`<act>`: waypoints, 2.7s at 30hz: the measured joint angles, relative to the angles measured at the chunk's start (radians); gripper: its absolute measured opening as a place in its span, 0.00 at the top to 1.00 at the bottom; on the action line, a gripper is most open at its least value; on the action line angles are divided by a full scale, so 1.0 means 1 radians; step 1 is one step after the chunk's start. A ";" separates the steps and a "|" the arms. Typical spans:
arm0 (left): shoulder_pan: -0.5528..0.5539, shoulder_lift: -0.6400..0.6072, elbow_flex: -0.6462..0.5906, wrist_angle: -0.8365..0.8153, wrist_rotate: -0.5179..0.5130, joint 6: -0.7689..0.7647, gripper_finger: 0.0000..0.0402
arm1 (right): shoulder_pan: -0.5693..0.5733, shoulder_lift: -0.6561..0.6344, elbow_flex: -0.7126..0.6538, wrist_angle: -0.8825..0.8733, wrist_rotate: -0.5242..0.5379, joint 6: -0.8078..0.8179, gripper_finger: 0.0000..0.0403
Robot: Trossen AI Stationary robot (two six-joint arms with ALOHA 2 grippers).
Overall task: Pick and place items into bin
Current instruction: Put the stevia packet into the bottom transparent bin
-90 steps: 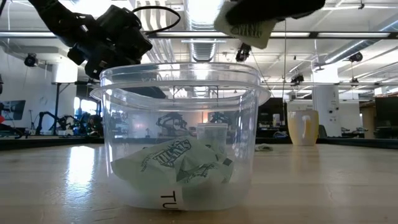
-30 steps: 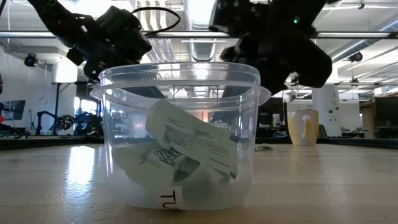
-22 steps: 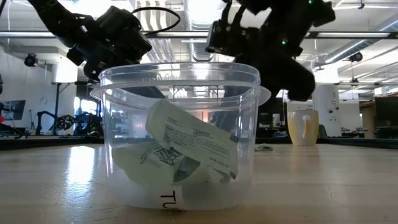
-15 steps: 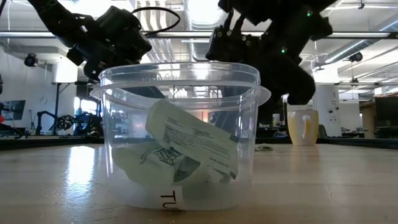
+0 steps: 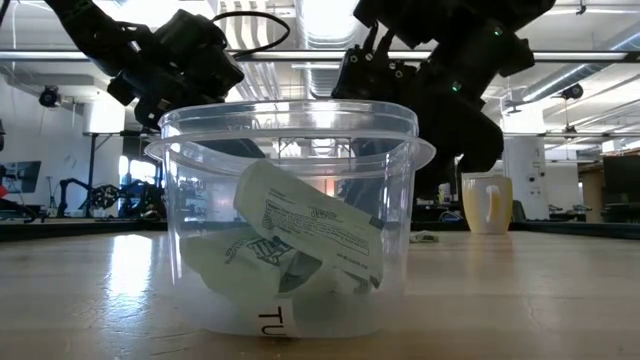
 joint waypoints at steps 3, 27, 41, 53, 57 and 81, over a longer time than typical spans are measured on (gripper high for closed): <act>0.000 0.000 0.000 0.000 0.000 0.000 0.59 | -0.001 0.000 -0.008 0.004 0.000 0.000 0.50; 0.000 0.000 -0.001 -0.001 0.000 0.000 0.59 | 0.005 0.082 -0.008 0.112 -0.023 -0.042 0.51; 0.000 0.000 -0.003 -0.002 0.000 0.000 0.59 | 0.004 0.080 0.024 0.031 -0.019 -0.058 0.65; 0.000 0.000 -0.004 -0.001 -0.001 0.000 0.59 | 0.004 0.037 0.035 -0.040 -0.011 -0.063 0.84; 0.000 0.000 -0.005 0.000 -0.001 0.000 0.59 | 0.013 0.003 0.034 -0.043 -0.012 -0.064 0.87; 0.000 0.000 -0.005 0.000 -0.001 0.000 0.59 | 0.153 -0.105 0.057 0.066 -0.045 -0.165 0.87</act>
